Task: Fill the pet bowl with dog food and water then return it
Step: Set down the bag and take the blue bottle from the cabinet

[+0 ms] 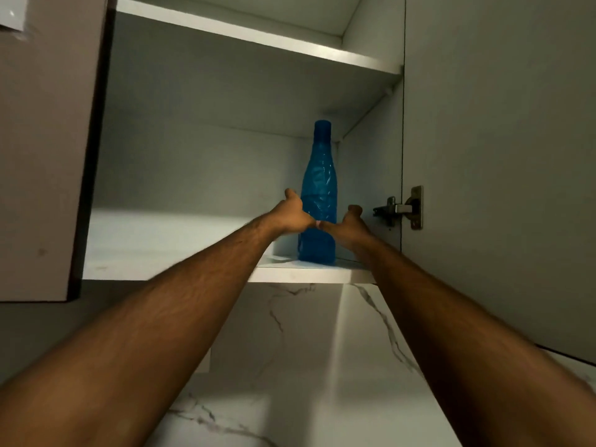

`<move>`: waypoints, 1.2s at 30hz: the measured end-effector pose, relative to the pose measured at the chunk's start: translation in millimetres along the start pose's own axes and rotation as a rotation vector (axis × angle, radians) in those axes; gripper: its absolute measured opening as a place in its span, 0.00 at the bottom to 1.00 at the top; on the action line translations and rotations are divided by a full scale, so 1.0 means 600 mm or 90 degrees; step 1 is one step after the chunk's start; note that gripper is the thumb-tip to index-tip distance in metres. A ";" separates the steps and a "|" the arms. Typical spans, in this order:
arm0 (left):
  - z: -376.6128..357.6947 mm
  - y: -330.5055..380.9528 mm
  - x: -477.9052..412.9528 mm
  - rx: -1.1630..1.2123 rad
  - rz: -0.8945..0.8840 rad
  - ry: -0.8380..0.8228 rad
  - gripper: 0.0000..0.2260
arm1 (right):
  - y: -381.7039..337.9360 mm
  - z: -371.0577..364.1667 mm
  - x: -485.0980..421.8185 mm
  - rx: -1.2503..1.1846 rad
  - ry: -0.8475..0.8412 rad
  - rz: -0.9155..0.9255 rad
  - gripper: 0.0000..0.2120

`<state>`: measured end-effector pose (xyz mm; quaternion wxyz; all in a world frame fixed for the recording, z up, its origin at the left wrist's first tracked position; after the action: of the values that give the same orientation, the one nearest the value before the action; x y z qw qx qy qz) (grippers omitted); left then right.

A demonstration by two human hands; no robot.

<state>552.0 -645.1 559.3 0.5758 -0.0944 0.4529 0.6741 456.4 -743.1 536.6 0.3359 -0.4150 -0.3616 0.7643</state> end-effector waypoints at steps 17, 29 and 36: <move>0.011 -0.026 0.021 0.194 0.072 -0.049 0.27 | 0.019 0.024 0.014 -0.073 -0.074 0.049 0.38; 0.100 0.021 0.132 0.237 -0.057 0.023 0.19 | -0.025 0.045 0.175 -0.107 -0.020 0.112 0.45; 0.122 0.057 0.212 0.253 -0.124 0.034 0.22 | -0.040 0.074 0.280 -0.131 -0.025 0.129 0.54</move>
<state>510.6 -502.2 536.0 0.6335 -0.0401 0.5807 0.5097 350.5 -606.2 508.0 0.2057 -0.4666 -0.4011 0.7610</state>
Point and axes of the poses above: each hand's wrist, its own x-axis away from the middle knuckle, its own z-axis out of the back of the hand, y = z × x, the point moved 2 cm from there along -x, towards the middle knuckle, and after that the axes turned 10 degrees about -z, right-handed, at the moved point
